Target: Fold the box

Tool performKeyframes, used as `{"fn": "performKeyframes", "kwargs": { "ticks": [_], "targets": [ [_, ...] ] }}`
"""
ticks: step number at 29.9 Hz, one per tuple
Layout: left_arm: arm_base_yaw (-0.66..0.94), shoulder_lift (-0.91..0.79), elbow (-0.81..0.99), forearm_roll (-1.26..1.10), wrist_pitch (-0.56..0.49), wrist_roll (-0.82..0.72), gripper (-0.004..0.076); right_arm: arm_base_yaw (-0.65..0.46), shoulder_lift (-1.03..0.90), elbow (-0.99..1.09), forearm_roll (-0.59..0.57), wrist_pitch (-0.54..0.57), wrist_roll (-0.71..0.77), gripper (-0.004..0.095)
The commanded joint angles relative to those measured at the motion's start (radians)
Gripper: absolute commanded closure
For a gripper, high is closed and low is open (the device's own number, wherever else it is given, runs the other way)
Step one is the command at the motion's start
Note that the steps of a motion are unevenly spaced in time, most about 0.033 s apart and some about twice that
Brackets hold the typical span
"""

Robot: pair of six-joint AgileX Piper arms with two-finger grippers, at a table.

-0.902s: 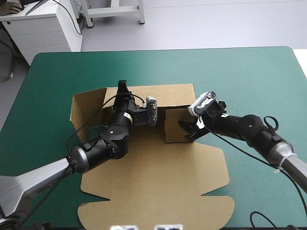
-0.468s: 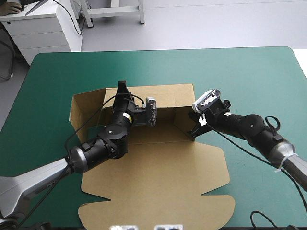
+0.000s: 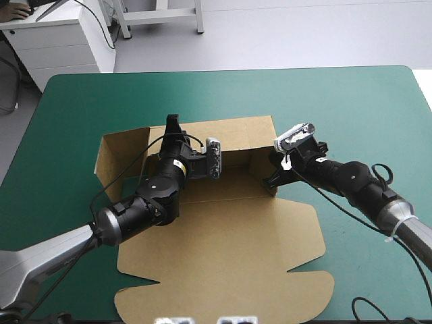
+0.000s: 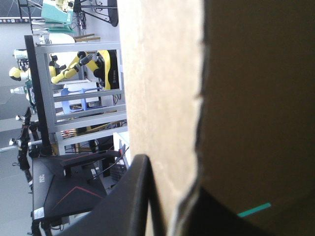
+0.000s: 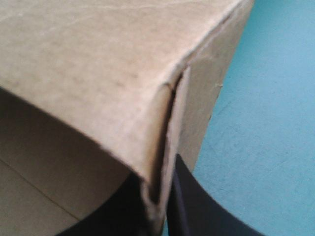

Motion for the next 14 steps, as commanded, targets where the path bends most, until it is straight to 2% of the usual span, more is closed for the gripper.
{"fn": "performKeyframes", "kwargs": {
  "ticks": [1, 8, 10, 14],
  "targets": [
    [-0.056, -0.034, -0.004, -0.093, -0.165, -0.013, 0.0577, 0.01, -0.03, -0.03, 0.022, -0.046, 0.003, 0.0926],
    [-0.151, -0.082, -0.004, -0.088, -0.121, -0.013, 0.0251, 0.01, -0.03, -0.03, 0.02, -0.099, 0.026, 0.0926],
    [-0.182, -0.095, -0.004, -0.086, -0.105, -0.013, 0.0209, 0.01, -0.03, -0.03, 0.02, -0.113, 0.043, 0.0926],
    [-0.254, -0.108, -0.006, -0.072, -0.04, -0.013, 0.0206, 0.01, -0.03, -0.03, 0.018, -0.132, 0.052, 0.0926]
  ]
}}
